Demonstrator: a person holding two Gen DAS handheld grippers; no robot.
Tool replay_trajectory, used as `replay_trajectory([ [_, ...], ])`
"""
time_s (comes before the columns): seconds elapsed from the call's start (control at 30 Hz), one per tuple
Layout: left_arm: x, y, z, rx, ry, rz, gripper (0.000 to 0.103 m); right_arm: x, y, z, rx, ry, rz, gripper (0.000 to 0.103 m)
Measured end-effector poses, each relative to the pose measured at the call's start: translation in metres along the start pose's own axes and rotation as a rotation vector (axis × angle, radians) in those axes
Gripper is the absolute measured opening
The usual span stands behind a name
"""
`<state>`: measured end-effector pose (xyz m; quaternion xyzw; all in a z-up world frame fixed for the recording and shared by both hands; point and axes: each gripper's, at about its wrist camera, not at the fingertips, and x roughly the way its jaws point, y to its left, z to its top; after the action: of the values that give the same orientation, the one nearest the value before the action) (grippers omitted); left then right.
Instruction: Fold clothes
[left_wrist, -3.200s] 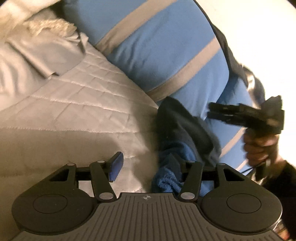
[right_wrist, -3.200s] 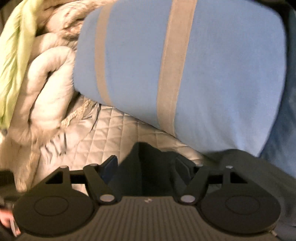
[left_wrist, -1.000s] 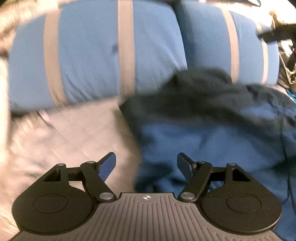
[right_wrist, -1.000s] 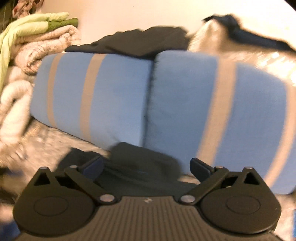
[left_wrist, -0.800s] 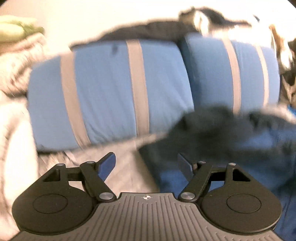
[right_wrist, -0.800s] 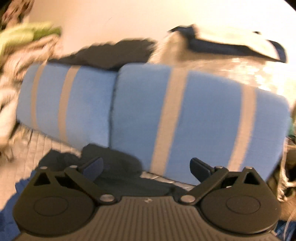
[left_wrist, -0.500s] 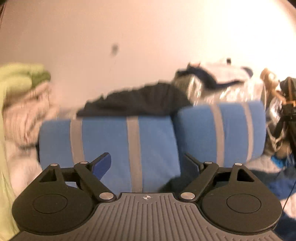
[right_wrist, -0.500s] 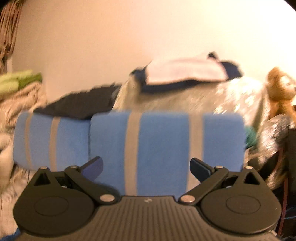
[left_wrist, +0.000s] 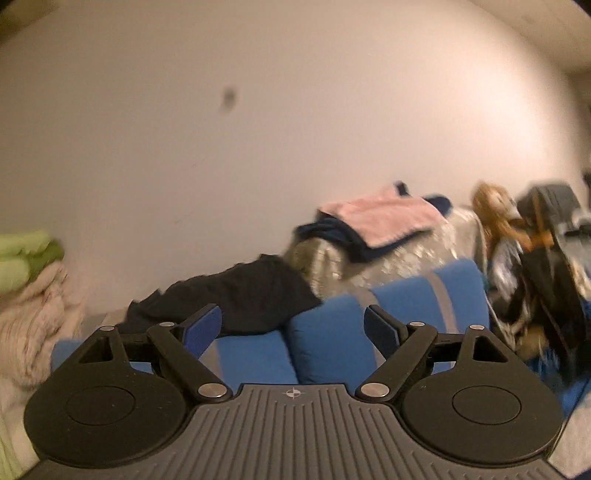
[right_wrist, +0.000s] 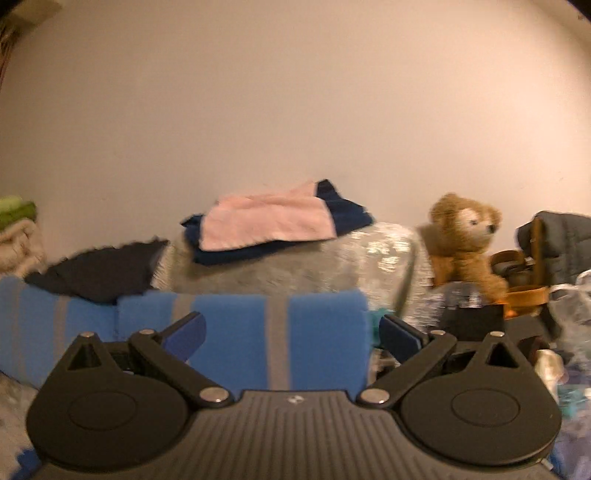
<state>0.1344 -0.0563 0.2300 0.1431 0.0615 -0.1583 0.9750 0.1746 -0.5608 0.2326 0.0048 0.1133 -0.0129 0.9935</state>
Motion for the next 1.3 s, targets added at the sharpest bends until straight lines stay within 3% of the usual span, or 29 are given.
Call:
replay_trajectory([
  [0.1,0.011,-0.036,-0.019,0.065,0.018,-0.042,0.086,-0.015,-0.021,-0.01,-0.021,0.0,-0.045,0.103],
  [0.37,0.055,-0.096,-0.081,-0.049,0.078,-0.195,0.086,-0.031,-0.088,-0.109,-0.011,0.126,-0.166,0.103],
  [0.57,0.078,-0.131,-0.125,-0.07,0.113,-0.267,0.086,-0.049,-0.137,-0.182,0.02,0.21,-0.269,0.098],
  [0.67,0.085,-0.138,-0.146,-0.116,0.136,-0.292,0.086,-0.052,-0.155,-0.214,0.026,0.256,-0.309,0.09],
  [0.93,0.099,-0.144,-0.199,-0.211,0.206,-0.325,0.086,-0.035,-0.176,-0.265,0.012,0.354,-0.36,0.052],
  [1.3,0.113,-0.115,-0.244,-0.349,0.323,-0.267,0.086,0.014,-0.198,-0.294,0.119,0.373,-0.42,0.035],
])
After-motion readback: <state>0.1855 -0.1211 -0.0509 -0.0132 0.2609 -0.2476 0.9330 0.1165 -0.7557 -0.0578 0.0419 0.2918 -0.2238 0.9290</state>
